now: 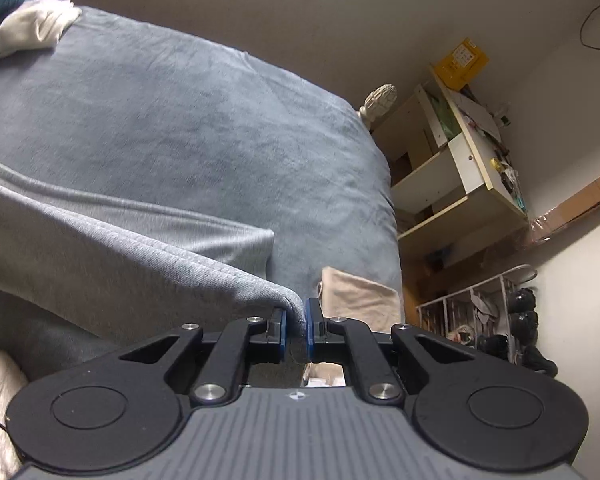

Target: Fold clothes

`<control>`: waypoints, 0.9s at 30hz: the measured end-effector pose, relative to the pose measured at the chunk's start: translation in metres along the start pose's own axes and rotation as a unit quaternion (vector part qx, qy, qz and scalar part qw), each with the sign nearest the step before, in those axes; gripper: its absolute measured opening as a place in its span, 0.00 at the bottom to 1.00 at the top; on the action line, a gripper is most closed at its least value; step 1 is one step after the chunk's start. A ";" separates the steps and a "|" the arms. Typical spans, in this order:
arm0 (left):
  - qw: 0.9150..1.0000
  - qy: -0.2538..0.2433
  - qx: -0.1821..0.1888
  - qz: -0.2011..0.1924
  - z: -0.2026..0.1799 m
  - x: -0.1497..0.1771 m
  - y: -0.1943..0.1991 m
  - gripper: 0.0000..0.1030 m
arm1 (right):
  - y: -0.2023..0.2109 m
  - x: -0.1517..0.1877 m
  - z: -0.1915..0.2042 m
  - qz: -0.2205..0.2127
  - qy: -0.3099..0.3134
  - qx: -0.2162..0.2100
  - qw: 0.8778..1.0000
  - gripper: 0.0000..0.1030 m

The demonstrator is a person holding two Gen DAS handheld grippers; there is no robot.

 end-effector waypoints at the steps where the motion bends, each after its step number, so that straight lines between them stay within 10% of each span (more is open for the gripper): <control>1: 1.000 0.003 0.002 0.000 0.001 0.000 0.000 0.90 | -0.002 -0.002 0.000 0.001 0.004 -0.001 1.000 0.08; 17: 1.000 -0.010 -0.007 0.005 0.001 -0.001 -0.002 0.94 | -0.264 -0.052 0.088 0.079 0.075 -0.066 0.992 0.09; 27: 0.999 -0.027 -0.021 0.017 -0.001 -0.002 -0.001 0.94 | -0.324 -0.059 0.124 0.096 0.097 -0.077 0.988 0.09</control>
Point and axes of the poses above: each gripper's, at about its wrist camera, not at the fingertips, and y roughly against the way its jaws point, z to its left, x to its underside, the point moved 10 cm from there along -y, roughly the way its jaws point, and after that the axes turned 15 degrees about x, right-handed, at the moved point
